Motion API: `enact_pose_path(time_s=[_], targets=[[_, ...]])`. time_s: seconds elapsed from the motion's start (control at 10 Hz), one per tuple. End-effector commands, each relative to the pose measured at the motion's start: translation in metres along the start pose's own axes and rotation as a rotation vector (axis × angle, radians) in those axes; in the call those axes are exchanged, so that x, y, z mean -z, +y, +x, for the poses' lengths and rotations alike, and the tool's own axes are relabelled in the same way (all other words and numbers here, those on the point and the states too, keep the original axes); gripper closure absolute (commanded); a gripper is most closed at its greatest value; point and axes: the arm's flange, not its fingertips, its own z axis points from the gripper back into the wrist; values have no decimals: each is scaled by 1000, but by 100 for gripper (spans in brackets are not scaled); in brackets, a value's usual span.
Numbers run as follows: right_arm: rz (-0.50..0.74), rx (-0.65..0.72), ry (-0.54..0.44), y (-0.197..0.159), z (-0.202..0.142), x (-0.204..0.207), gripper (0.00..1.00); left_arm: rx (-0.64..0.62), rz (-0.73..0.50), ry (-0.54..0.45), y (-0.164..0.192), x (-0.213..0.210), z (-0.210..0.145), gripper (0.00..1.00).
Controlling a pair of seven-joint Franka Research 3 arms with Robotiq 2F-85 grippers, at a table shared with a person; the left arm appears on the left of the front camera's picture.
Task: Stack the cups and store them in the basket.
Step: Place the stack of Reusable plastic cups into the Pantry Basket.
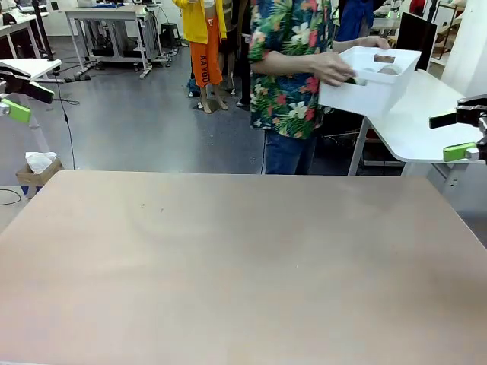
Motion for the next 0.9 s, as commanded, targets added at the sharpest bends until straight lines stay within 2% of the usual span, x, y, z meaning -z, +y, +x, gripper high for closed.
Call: enact_pose_path(time_s=[0.0,0.8], targets=[[-2,15,-12,1,5,-1,0,-5,-3,-7,-2,1,3,0],[-2,15,-12,1,5,-1,0,-5,-3,-7,-2,1,3,0]])
